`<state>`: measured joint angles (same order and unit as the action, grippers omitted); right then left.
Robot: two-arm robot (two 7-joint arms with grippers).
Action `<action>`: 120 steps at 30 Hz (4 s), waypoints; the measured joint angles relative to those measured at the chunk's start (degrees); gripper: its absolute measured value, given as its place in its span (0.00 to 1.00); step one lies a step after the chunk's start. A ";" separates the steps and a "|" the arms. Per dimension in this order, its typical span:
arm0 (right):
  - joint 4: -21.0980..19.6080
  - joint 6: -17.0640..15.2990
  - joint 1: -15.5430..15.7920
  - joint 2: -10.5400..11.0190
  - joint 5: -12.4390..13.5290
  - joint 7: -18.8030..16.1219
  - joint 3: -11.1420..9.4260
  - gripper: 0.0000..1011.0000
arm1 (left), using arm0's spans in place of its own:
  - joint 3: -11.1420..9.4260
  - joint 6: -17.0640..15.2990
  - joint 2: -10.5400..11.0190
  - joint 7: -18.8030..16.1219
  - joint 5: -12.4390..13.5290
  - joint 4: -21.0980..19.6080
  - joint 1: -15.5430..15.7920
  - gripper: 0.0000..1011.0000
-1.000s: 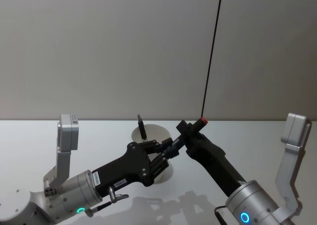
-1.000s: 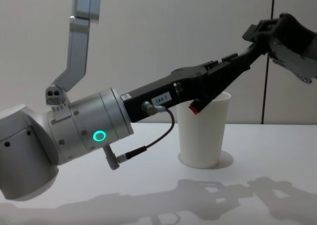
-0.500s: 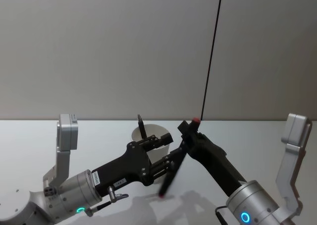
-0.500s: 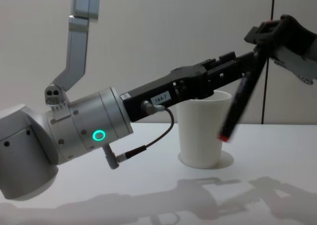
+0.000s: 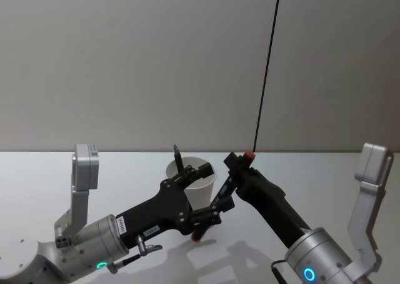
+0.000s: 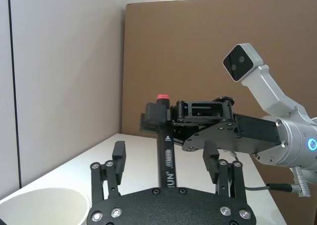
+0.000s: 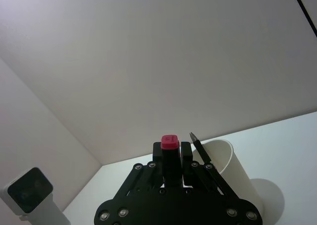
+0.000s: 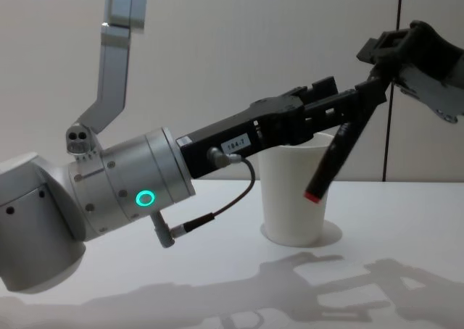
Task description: Place the pen into the pen holder.
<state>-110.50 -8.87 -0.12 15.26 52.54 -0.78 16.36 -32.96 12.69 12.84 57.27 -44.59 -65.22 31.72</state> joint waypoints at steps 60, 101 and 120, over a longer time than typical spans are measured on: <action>6.16 -0.24 -7.88 -5.68 13.86 6.75 -6.65 0.22 | 0.01 0.00 0.00 0.00 0.00 0.00 0.00 0.99; 19.09 5.83 -18.88 -4.85 5.83 2.09 0.15 0.22 | 0.00 -0.01 0.00 0.00 0.00 0.00 0.01 0.99; 23.80 7.85 -21.48 -4.11 -0.23 -1.03 3.76 0.35 | 0.00 0.00 0.00 0.00 0.00 0.00 0.01 0.99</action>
<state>-86.70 -1.02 -21.59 11.15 52.31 -1.81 20.12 -32.96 12.69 12.85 57.27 -44.59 -65.22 31.72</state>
